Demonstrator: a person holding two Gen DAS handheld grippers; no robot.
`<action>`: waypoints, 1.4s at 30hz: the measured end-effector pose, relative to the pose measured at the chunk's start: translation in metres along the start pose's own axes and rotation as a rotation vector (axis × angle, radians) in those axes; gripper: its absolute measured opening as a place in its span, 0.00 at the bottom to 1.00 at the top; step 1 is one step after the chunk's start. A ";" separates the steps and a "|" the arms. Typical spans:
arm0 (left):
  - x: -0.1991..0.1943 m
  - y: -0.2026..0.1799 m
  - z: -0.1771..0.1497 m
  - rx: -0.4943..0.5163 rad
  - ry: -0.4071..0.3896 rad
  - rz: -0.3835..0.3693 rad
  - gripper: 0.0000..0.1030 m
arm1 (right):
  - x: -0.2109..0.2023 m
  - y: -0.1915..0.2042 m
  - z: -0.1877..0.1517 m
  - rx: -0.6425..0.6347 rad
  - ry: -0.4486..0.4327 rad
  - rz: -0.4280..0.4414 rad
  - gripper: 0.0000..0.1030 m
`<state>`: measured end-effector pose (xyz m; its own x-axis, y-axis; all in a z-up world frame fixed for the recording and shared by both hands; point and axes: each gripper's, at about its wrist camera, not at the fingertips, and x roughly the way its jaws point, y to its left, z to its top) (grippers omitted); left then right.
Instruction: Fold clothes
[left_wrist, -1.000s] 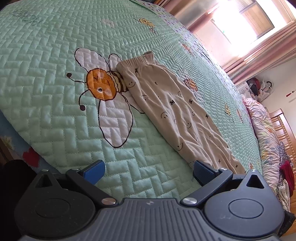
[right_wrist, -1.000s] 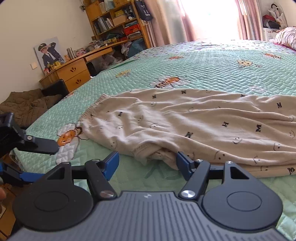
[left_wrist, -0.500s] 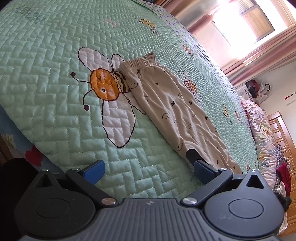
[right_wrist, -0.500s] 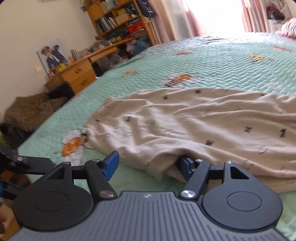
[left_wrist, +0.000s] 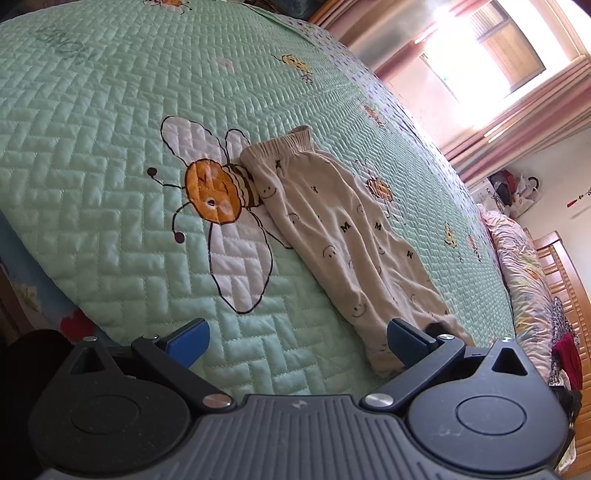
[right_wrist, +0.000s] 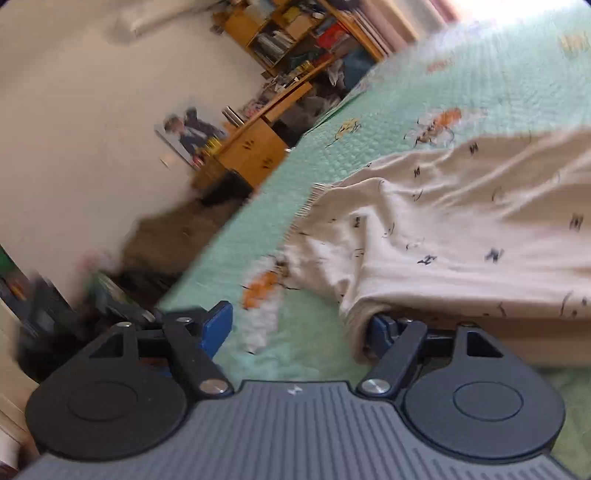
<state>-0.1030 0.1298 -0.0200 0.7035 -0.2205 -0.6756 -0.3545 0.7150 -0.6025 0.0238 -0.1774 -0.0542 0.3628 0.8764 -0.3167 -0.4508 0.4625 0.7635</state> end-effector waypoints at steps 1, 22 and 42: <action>0.001 0.000 0.000 -0.002 0.005 0.001 0.99 | -0.004 -0.007 0.005 0.055 -0.019 0.013 0.75; -0.009 0.009 0.007 -0.041 -0.025 0.003 0.99 | 0.008 -0.001 0.008 0.008 0.059 -0.029 0.75; -0.024 0.008 0.011 -0.058 -0.075 -0.037 0.99 | -0.005 -0.026 -0.003 0.273 0.113 -0.006 0.80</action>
<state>-0.1163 0.1480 -0.0038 0.7604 -0.1939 -0.6198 -0.3611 0.6670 -0.6517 0.0310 -0.1937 -0.0746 0.2651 0.8903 -0.3702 -0.2078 0.4277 0.8797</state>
